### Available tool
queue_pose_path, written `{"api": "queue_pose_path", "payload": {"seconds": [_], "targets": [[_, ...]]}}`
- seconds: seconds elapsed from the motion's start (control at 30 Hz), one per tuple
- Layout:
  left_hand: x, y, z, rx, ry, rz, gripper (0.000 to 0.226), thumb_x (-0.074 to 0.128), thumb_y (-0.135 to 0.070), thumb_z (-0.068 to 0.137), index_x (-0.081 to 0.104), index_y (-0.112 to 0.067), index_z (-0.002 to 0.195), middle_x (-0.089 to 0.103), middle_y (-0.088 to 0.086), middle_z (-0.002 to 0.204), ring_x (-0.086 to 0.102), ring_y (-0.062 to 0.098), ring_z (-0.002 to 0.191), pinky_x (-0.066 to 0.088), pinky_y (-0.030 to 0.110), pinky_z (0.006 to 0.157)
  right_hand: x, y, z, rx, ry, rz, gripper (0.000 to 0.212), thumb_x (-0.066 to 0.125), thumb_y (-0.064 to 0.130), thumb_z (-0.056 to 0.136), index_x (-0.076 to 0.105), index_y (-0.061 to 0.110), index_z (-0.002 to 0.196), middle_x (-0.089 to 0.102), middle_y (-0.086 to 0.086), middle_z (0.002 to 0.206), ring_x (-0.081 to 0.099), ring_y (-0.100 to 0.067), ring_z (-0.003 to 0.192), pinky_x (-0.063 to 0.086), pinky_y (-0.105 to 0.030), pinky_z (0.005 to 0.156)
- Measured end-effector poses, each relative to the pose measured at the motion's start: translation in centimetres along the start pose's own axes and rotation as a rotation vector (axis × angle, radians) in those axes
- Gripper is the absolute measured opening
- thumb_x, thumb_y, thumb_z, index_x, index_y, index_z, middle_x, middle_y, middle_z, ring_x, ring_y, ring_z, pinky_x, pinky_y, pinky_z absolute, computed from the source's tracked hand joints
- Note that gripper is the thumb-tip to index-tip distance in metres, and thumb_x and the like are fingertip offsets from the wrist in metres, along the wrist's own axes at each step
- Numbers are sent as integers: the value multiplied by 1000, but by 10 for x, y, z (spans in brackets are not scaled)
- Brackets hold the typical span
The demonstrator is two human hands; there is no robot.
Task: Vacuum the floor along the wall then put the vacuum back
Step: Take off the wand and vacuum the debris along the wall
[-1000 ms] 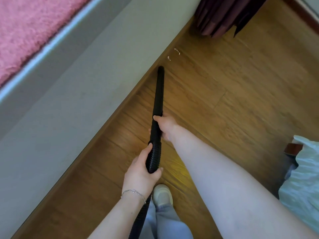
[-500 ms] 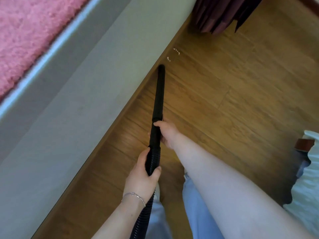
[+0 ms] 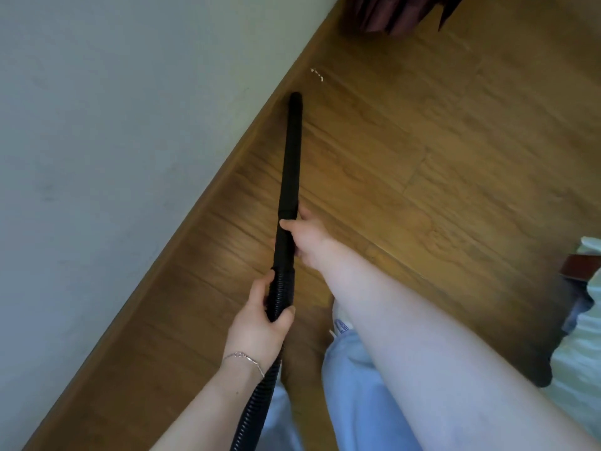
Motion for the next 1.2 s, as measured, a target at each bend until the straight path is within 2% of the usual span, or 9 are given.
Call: {"api": "queue_pose_path", "payload": {"seconds": [0.1, 0.23, 0.43, 0.57, 0.73, 0.9, 1.1, 1.2], "targets": [[12, -5, -2, 12, 5, -14, 55, 59, -30, 85, 32, -48, 130, 63, -15, 93, 63, 12, 70, 52, 29, 66, -10, 0, 1, 19, 3, -9, 52, 50, 5, 95, 38, 24, 142, 58, -12, 118, 59, -38, 110, 49, -52, 96], [21, -17, 1, 32, -9, -20, 60, 60, -29, 86, 30, -48, 134, 60, -16, 101, 63, 8, 82, 51, 26, 73, -23, 8, 7, 40, -13, -20, 57, 49, 6, 95, 32, 26, 146, 56, -13, 126, 58, -37, 111, 49, -52, 96], [33, -45, 11, 61, -30, -30, 61, 61, -30, 85, 31, -47, 135, 60, -11, 105, 63, 10, 84, 52, 29, 76, -44, 32, 16, 40, -28, -54, 53, 48, 8, 96, 34, 22, 145, 56, -13, 126, 58, -36, 111, 49, -51, 96], [39, -67, 22, 80, -40, -40, 61, 61, -30, 85, 32, -48, 135, 58, -16, 100, 64, 12, 82, 53, 30, 77, -58, 53, 23, 31, -48, -69, 51, 47, 8, 96, 36, 20, 144, 57, -14, 120, 59, -37, 109, 50, -52, 94], [43, -80, 27, 81, -57, -55, 62, 61, -31, 84, 31, -49, 135, 59, -11, 103, 64, 17, 82, 55, 36, 78, -65, 70, 27, 45, -57, -82, 52, 46, 6, 96, 35, 20, 144, 56, -10, 111, 59, -36, 108, 50, -51, 94], [35, -80, 24, 52, -97, -59, 61, 60, -31, 85, 30, -50, 135, 57, -15, 102, 64, 15, 80, 55, 32, 76, -53, 71, 27, 56, -50, -128, 58, 47, 8, 95, 28, 24, 147, 53, -14, 128, 58, -36, 111, 50, -50, 95], [37, -86, 16, 36, -112, -84, 61, 62, -31, 84, 32, -49, 134, 55, -22, 94, 64, 13, 77, 55, 31, 75, -48, 76, 20, 76, -30, -174, 57, 46, 9, 94, 30, 23, 147, 54, -14, 127, 58, -35, 110, 49, -50, 97], [48, -90, 8, 45, -85, -62, 61, 61, -32, 84, 31, -46, 134, 58, -17, 97, 63, 13, 78, 53, 30, 73, -59, 74, 10, 91, -35, -204, 54, 47, 10, 94, 34, 22, 145, 57, -12, 118, 60, -35, 107, 50, -49, 96]]}}
Point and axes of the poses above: each hand's wrist, its own z-axis towards the middle knuckle, its own x-axis out of the palm, y = z × x, the point moved 3 cm from there along z, towards the middle knuckle
